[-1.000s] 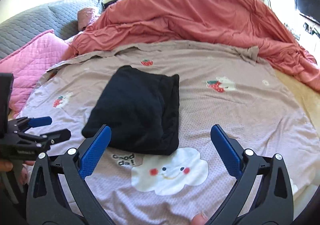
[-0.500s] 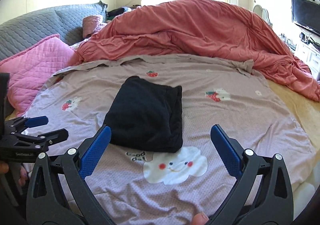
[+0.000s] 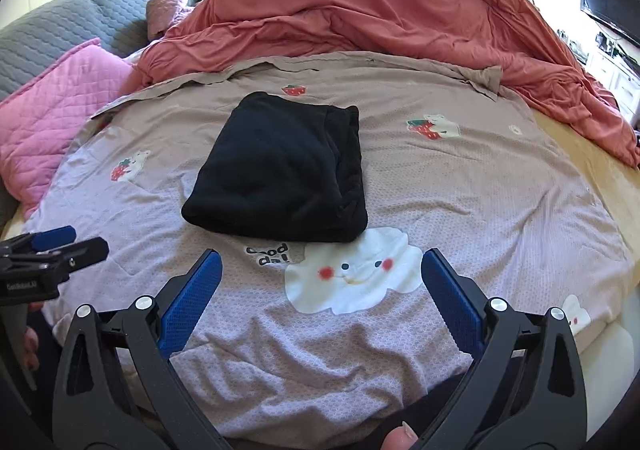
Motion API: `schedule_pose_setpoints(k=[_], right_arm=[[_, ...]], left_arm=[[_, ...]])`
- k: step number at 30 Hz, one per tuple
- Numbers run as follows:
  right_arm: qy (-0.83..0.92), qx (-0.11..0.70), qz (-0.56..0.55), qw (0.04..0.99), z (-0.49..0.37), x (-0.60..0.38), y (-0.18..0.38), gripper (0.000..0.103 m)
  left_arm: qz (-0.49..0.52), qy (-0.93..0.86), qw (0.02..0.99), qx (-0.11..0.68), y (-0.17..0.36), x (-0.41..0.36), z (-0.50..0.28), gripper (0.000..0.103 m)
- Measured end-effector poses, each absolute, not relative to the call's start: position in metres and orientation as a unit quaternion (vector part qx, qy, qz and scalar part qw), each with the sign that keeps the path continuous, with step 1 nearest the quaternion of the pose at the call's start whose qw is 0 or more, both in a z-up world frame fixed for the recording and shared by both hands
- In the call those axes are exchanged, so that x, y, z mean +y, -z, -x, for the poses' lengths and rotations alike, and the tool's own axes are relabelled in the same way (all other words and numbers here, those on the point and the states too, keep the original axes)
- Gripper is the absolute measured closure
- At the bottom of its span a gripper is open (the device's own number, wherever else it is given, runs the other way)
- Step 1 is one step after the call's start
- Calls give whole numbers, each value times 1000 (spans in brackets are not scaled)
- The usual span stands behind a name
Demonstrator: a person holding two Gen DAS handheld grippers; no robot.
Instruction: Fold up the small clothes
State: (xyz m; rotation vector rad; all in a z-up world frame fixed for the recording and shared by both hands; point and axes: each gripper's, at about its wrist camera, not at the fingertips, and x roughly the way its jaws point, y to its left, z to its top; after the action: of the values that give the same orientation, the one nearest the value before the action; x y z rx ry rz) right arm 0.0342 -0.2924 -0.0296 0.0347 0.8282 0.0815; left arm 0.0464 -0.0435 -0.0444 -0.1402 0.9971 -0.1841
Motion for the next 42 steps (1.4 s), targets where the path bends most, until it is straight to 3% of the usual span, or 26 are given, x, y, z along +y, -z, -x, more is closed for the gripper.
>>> schedule_pose_setpoints(k=[42], right_arm=[[-41, 406, -5, 913, -35, -291, 30, 9]], left_arm=[[31, 66, 879, 472, 36, -51, -45, 4]])
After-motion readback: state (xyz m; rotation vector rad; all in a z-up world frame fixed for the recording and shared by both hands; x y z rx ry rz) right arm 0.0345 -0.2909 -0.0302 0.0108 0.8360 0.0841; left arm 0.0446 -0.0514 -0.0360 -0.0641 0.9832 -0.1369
